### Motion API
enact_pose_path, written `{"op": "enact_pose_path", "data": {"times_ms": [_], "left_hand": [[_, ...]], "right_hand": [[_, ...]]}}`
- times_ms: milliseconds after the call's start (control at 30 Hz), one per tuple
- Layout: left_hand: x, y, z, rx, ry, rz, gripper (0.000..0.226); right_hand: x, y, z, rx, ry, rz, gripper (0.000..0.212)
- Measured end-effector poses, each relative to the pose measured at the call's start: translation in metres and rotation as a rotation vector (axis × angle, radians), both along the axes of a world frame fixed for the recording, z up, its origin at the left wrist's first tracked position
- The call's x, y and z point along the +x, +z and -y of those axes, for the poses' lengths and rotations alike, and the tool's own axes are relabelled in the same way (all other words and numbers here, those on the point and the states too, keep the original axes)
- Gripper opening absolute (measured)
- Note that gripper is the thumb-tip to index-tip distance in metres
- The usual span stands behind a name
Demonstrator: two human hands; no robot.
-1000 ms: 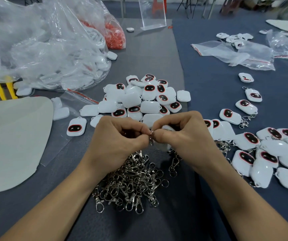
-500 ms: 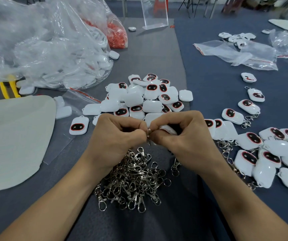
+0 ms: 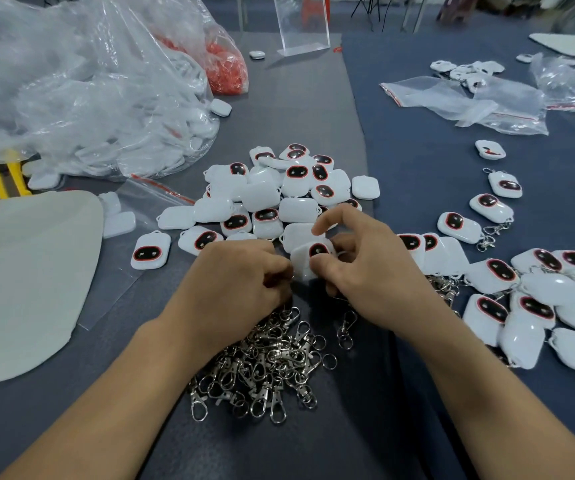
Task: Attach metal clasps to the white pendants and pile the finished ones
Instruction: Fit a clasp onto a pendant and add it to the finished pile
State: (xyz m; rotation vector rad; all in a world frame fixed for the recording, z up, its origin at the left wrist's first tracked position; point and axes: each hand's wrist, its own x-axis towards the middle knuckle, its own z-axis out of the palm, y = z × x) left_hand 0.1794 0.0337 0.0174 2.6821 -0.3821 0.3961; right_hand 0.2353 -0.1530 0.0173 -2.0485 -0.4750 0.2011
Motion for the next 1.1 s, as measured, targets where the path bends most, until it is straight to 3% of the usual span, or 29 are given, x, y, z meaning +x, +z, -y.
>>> {"op": "enact_pose_path", "data": {"times_ms": [400,733,933,1100], "left_hand": [[0.004,-0.005,-0.006,-0.282,0.018,-0.169,0.015],[0.002,-0.007,-0.007,-0.327,0.057,-0.180,0.012],[0.002,-0.009,-0.007,-0.336,0.102,-0.163,0.011],[0.000,-0.010,-0.003,-0.348,0.138,-0.080,0.003]], "right_hand": [[-0.003,0.009,0.000,-0.096,0.012,0.101,0.018],[-0.002,0.014,0.000,-0.138,0.055,0.074,0.014],[-0.002,0.007,0.002,-0.044,0.064,-0.087,0.012],[-0.001,0.002,-0.003,0.183,-0.028,-0.302,0.013]]}}
